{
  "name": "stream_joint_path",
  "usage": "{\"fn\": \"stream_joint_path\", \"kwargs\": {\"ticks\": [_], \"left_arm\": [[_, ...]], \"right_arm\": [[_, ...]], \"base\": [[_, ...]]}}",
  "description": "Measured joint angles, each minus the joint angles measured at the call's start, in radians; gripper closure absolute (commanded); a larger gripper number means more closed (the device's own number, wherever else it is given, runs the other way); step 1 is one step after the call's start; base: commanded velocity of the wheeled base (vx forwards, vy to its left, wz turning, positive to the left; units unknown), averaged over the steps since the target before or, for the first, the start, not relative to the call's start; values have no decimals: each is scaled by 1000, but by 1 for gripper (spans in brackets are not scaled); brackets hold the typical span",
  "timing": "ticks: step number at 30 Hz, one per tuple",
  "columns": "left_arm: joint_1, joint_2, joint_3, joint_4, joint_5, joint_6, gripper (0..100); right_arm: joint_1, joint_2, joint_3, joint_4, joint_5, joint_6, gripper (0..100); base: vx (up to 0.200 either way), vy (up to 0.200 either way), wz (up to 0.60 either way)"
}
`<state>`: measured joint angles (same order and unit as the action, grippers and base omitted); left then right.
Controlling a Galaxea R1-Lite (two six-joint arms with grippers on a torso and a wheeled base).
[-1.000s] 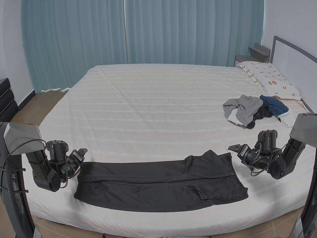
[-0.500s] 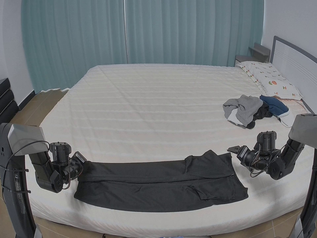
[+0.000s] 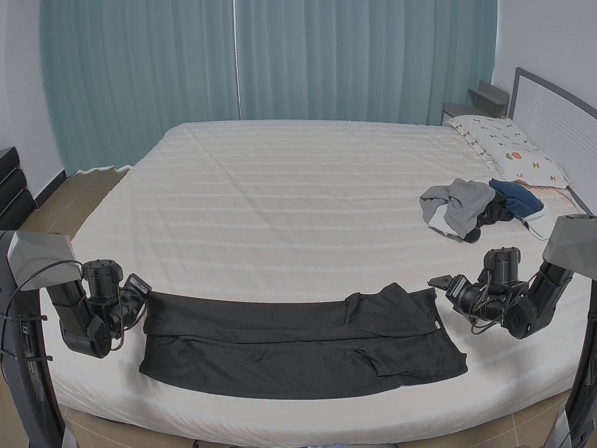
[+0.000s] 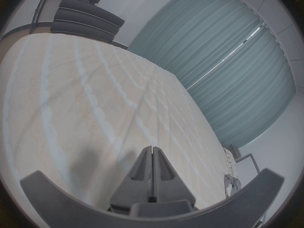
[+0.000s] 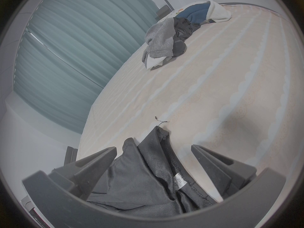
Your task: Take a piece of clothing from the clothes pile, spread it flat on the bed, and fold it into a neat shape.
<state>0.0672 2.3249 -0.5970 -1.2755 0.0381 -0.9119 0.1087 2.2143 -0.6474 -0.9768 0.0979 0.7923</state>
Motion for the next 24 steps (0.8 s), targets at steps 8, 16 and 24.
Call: {"fn": "stream_joint_path", "kwargs": {"ticks": [8, 16, 24], "left_arm": [[-1, 17, -6, -5, -2, 1, 0], [5, 22, 3, -6, -4, -2, 0], [24, -16, 83, -7, -17, -69, 0]], "right_arm": [[1, 1, 0, 0, 1, 1, 0], [-10, 3, -8, 2, 32, 7, 0], [-19, 13, -12, 7, 70, 34, 0]], "base": [[0, 0, 0], [0, 0, 0], [0, 0, 0]]}}
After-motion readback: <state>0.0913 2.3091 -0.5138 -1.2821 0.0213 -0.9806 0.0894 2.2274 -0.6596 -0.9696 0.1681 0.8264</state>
